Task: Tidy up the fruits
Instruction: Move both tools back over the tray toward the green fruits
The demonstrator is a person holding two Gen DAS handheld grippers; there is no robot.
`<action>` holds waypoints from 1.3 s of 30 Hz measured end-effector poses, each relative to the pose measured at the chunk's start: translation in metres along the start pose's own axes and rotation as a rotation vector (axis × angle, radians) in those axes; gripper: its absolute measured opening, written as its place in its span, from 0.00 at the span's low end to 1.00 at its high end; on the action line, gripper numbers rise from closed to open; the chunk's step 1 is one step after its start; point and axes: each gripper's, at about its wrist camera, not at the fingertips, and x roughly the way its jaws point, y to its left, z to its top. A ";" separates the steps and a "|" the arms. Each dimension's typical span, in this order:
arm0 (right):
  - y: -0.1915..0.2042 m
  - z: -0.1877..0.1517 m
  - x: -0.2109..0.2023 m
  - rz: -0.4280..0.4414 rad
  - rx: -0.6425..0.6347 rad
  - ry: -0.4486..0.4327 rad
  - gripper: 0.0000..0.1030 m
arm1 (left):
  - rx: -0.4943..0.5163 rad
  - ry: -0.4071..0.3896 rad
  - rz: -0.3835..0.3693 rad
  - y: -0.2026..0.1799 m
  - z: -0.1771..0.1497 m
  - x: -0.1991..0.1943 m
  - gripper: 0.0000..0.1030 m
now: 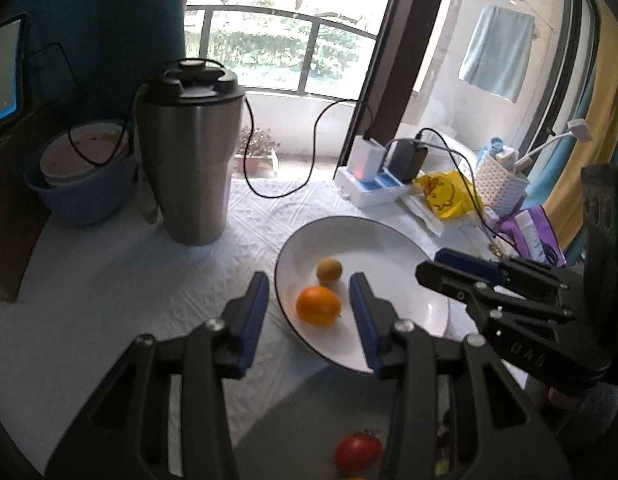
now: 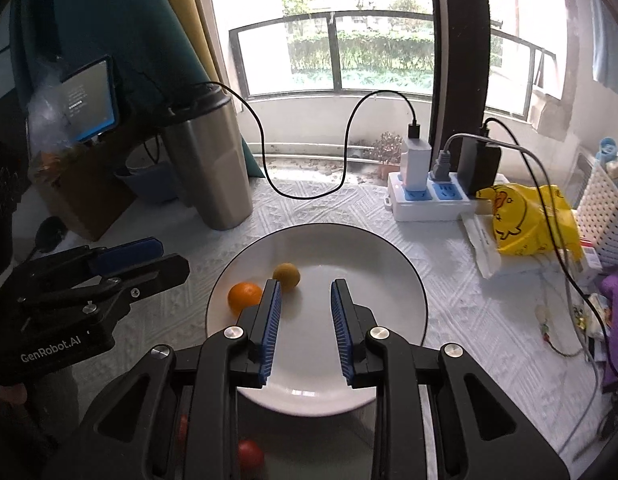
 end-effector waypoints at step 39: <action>-0.001 -0.090 -0.080 0.001 0.074 -0.015 0.27 | 0.048 0.041 -0.020 -0.052 -0.082 -0.051 0.43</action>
